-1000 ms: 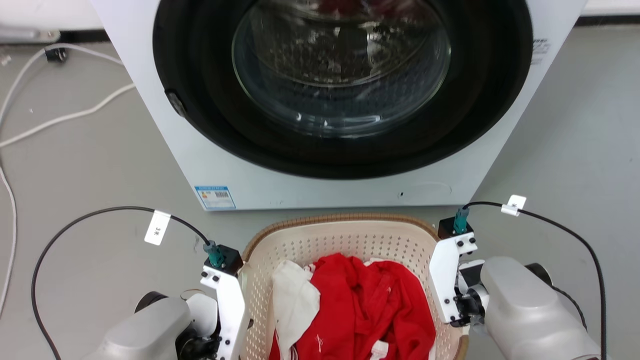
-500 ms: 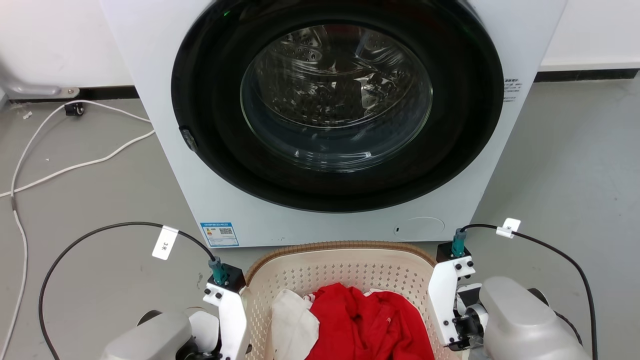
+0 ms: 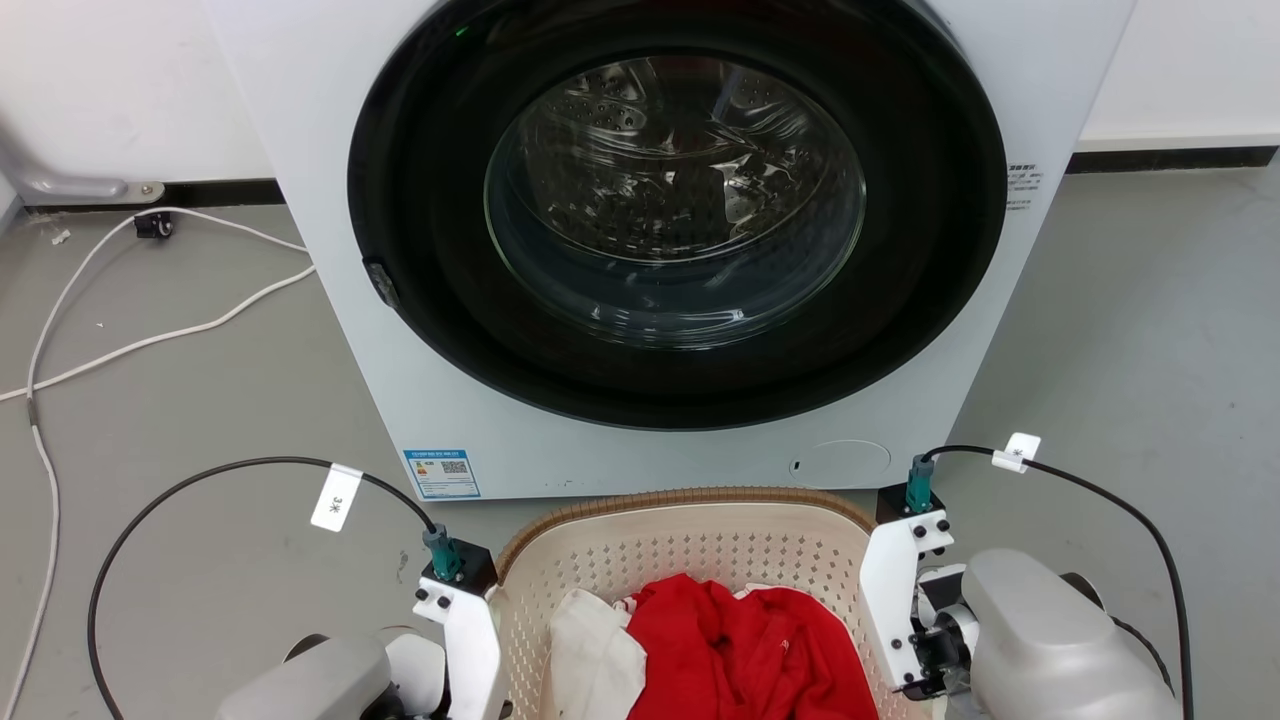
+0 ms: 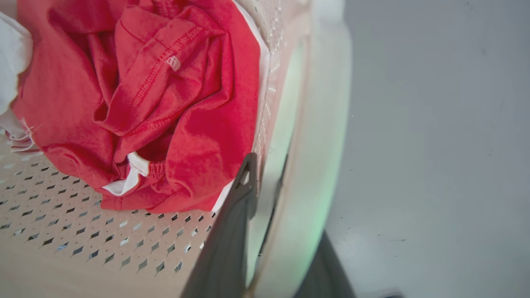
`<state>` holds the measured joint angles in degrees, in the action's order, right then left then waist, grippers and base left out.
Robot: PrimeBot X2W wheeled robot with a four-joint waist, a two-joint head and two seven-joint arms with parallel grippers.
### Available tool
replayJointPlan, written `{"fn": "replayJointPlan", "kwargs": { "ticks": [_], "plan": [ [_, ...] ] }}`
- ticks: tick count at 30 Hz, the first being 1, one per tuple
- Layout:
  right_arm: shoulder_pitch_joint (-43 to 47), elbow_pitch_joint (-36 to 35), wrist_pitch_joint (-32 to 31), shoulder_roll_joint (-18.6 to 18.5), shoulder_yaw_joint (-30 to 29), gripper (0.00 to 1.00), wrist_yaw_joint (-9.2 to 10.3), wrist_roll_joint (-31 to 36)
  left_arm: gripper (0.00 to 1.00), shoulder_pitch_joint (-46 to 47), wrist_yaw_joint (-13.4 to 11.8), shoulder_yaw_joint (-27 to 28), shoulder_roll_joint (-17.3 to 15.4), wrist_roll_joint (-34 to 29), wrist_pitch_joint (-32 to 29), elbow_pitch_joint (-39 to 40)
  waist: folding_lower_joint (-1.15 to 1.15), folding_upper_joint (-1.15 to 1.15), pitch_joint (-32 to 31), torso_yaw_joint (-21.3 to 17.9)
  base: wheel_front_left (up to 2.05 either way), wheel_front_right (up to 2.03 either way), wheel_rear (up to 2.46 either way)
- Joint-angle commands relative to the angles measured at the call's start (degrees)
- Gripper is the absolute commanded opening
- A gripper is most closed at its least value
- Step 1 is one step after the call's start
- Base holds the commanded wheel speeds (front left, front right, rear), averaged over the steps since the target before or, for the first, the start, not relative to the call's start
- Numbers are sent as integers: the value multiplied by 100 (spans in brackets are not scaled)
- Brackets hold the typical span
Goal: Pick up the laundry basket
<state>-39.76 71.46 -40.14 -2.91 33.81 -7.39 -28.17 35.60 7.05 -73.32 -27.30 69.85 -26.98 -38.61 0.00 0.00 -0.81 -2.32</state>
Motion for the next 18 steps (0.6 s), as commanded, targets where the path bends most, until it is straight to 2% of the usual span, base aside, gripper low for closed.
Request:
{"fn": "replayJointPlan", "kwargs": {
  "ticks": [1,18],
  "plan": [
    [-53,1,5,4,59,0,-18,42,0,-52,73,-14,51,-2,-1,56,0,0,-18,3,0,0,0],
    [-28,15,13,4,189,0,-18,-104,0,-118,73,-15,71,-52,-44,31,0,0,-50,-48,0,0,0]
  ]
}}
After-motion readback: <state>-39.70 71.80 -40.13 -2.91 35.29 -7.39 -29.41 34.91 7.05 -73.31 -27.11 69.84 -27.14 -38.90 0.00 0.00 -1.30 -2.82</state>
